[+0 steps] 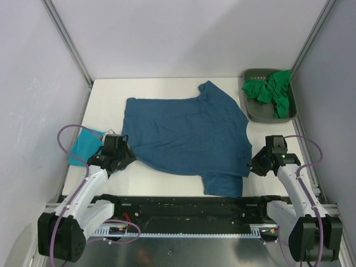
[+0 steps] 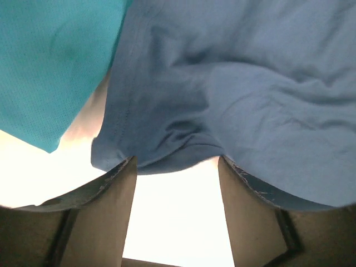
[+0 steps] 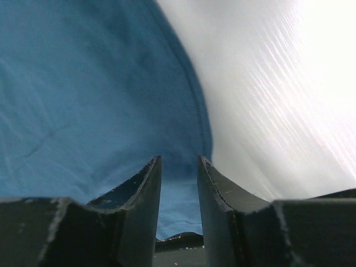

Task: Fold and stack the t-shirts
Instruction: Flatten out the tshirt

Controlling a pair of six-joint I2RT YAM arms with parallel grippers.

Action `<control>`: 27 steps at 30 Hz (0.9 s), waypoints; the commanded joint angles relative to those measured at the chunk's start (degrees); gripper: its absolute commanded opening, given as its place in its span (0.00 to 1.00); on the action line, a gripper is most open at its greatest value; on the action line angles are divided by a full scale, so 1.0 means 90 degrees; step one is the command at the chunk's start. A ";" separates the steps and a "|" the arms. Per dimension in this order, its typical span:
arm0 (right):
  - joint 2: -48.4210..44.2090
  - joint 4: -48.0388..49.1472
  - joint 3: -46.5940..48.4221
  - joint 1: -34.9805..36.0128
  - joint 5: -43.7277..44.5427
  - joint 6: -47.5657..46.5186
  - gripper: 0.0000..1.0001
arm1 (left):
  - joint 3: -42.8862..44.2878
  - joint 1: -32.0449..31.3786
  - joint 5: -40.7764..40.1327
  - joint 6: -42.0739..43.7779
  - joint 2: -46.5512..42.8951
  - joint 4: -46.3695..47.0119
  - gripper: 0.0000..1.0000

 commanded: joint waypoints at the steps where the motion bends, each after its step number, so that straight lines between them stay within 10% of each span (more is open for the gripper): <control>1: -0.0203 0.0215 0.0612 0.0011 -0.0008 -0.0408 0.40 | 0.0710 -0.0012 -0.0150 0.0260 -0.0375 -0.0061 0.66; 18: 0.4728 0.3344 0.4312 0.0883 -0.0225 -0.1653 0.40 | 0.4554 0.0442 0.0448 0.0648 0.4599 0.0870 0.46; 27: 0.7903 0.3128 0.7542 0.0808 -0.0370 -0.1950 0.29 | 0.6506 0.0656 0.0853 0.0548 0.6979 0.1176 0.35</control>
